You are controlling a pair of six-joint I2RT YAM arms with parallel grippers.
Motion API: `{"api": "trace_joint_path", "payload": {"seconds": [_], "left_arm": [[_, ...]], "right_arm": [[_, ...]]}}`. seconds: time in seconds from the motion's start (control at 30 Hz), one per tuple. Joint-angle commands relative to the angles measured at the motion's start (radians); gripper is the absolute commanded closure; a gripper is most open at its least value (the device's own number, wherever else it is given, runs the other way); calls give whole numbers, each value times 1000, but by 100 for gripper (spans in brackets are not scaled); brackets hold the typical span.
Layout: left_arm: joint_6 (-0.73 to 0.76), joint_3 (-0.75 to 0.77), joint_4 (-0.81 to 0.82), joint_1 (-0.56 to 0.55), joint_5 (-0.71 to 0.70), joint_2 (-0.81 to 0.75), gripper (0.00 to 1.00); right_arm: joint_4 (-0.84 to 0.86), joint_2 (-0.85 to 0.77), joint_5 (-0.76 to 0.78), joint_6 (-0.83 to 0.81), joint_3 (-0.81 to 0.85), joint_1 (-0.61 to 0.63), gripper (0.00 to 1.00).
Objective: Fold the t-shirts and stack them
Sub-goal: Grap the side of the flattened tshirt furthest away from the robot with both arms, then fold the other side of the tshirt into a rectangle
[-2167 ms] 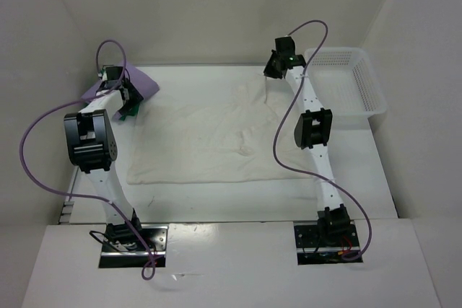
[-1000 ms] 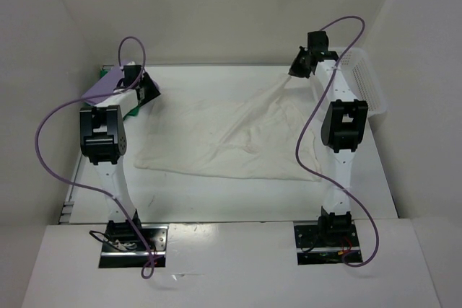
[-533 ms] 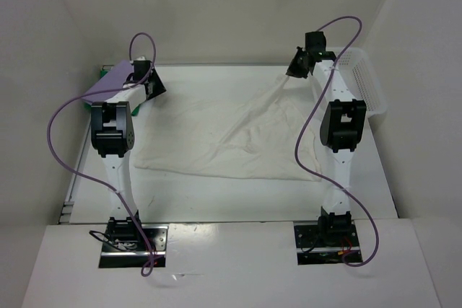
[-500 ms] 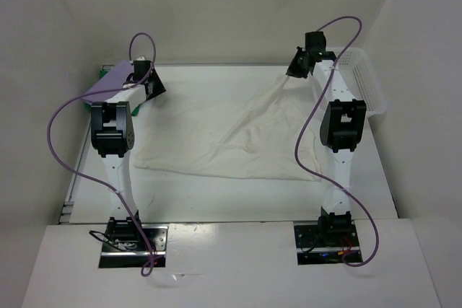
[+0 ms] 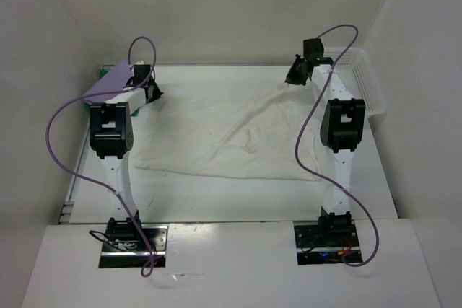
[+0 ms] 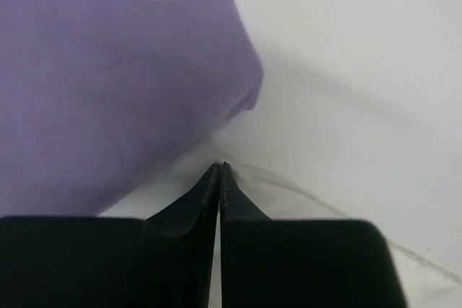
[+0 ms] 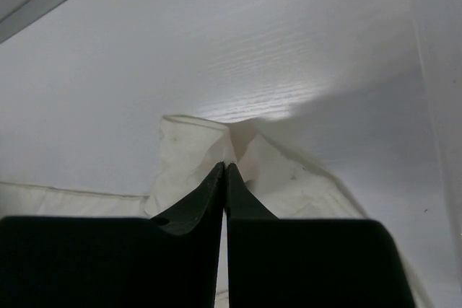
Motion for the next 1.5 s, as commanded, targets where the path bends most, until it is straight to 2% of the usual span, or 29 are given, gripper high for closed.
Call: {"api": "trace_joint_path", "payload": {"seconds": [0.0, 0.17, 0.33, 0.6, 0.9, 1.1, 1.47], "left_arm": [[-17, -76, 27, -5, -9, -123, 97], [-39, -259, 58, -5, 1, -285, 100], [-27, -304, 35, 4, 1, -400, 100], [-47, -408, 6, 74, 89, -553, 100], [-91, -500, -19, 124, 159, -601, 100], [-103, -541, -29, 133, 188, -601, 100], [-123, -595, -52, 163, 208, -601, 100]], "right_arm": [[46, -102, 14, 23, -51, 8, 95], [95, -233, 53, 81, -251, 8, 97], [141, -399, 81, 139, -491, -3, 97], [148, -623, 104, 148, -740, -12, 97], [105, -930, 124, 199, -1041, -34, 97], [57, -1050, 84, 218, -1177, -43, 97], [-35, -1233, -35, 277, -1286, -84, 94]]}}
